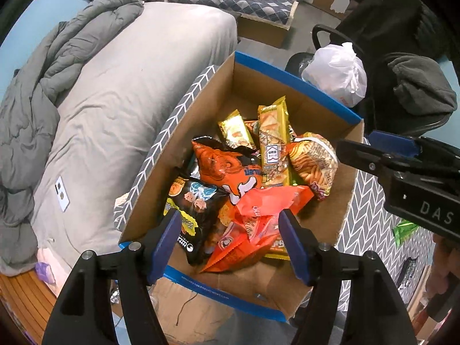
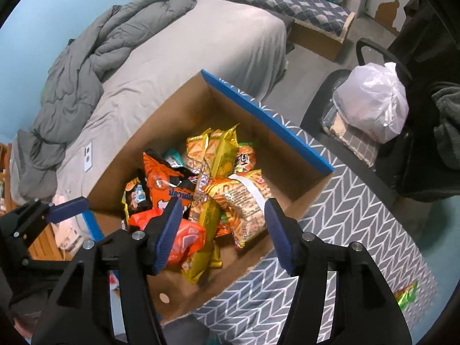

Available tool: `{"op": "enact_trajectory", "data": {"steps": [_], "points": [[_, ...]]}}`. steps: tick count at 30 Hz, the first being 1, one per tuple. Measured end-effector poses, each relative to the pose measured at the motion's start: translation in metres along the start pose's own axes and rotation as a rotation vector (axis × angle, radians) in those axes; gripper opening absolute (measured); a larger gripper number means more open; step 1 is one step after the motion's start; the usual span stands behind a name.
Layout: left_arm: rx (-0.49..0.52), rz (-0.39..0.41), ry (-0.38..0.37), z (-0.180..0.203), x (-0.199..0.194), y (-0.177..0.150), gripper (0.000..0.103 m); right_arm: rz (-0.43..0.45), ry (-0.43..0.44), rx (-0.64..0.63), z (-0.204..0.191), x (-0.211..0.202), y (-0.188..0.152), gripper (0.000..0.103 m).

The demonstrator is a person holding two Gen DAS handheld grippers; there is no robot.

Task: Organize snacks
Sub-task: 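Open both tools to drop the cracker bag and orange bag into the box, then move both tools back over the green bag and black packet on the table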

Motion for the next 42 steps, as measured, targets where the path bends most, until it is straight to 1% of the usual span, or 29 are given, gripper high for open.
{"op": "enact_trajectory", "data": {"steps": [6,7,9,11,17,23,29,37,40,42], "points": [[0.032,0.020,-0.006,0.009,-0.014,0.002,0.072,0.023,-0.025,-0.011,0.005,-0.019,-0.004,0.061],[0.037,0.024,-0.007,0.011,-0.016,0.002,0.075,0.027,-0.026,-0.010,0.006,-0.022,-0.005,0.061],[0.048,0.038,-0.008,0.015,-0.021,0.003,0.078,0.037,-0.033,-0.007,0.009,-0.029,-0.008,0.065],[0.056,0.050,-0.006,0.020,-0.024,0.003,0.078,0.046,-0.040,-0.002,0.013,-0.036,-0.011,0.066],[0.103,0.041,-0.026,0.044,-0.024,0.000,0.078,0.061,-0.057,0.032,0.029,-0.055,-0.024,0.066],[0.170,0.040,-0.038,0.073,-0.025,-0.002,0.078,0.068,-0.089,0.098,0.057,-0.070,-0.044,0.067],[0.242,0.026,-0.054,0.108,-0.022,-0.006,0.078,0.053,-0.115,0.184,0.091,-0.080,-0.073,0.067],[0.343,-0.006,-0.080,0.161,-0.013,-0.018,0.078,0.024,-0.155,0.318,0.144,-0.093,-0.126,0.068],[0.385,-0.014,-0.088,0.183,-0.010,-0.024,0.078,0.012,-0.172,0.366,0.163,-0.098,-0.149,0.072],[0.416,-0.020,-0.100,0.197,-0.008,-0.027,0.078,0.005,-0.176,0.400,0.174,-0.101,-0.164,0.072]]}}
Point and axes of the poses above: each gripper's, at about its wrist camera, not at the fingertips, and x roughly the way its jaws point, z to its right, y to its top, the point moved 1 cm from there along x, roughly the way its jaws point, and after that the axes turned 5 degrees about -y, right-handed, at the moved point
